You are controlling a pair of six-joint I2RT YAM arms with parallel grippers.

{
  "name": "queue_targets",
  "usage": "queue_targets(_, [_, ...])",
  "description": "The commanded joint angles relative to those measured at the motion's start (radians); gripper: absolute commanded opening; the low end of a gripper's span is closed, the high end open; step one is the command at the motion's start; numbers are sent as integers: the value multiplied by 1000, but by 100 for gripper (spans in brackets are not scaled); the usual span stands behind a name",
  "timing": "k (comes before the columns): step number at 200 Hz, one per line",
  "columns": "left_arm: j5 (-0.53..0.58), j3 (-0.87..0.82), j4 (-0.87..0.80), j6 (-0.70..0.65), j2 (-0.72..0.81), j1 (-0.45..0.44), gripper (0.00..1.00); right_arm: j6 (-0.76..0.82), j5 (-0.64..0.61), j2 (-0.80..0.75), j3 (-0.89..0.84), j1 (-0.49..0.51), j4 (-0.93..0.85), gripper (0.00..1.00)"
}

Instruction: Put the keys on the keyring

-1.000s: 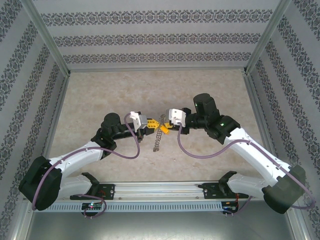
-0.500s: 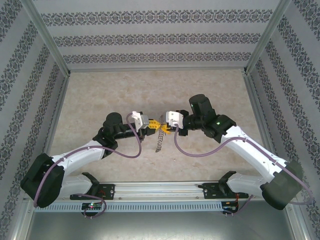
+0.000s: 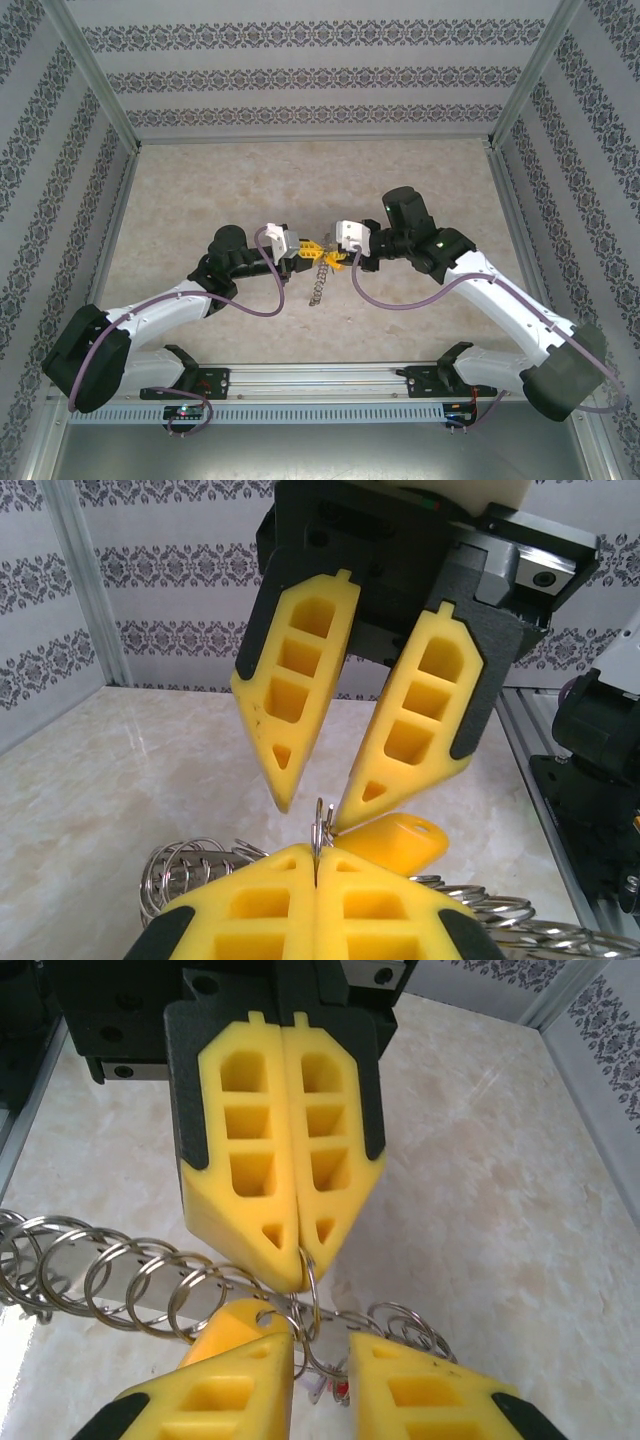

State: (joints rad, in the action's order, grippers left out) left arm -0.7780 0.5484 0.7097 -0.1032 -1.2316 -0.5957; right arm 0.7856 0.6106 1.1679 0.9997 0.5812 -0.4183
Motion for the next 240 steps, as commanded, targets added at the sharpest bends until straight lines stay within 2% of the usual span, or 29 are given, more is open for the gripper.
queue_targets(1, [-25, 42, 99, 14, 3, -15, 0, 9, 38, -23, -2, -15, -29, 21])
queue_targets(71, [-23, 41, 102, 17, 1, -18, 0, -2, 61, -22, -6, -38, -32, 22])
queue_targets(156, [-21, 50, 127, 28, -15, -27, 0, -20, 73, 47, 17, 2, -27, 6])
queue_targets(240, [-17, 57, 147, 39, -39, -35, 0, -35, 52, 20, -3, 2, -10, 7])
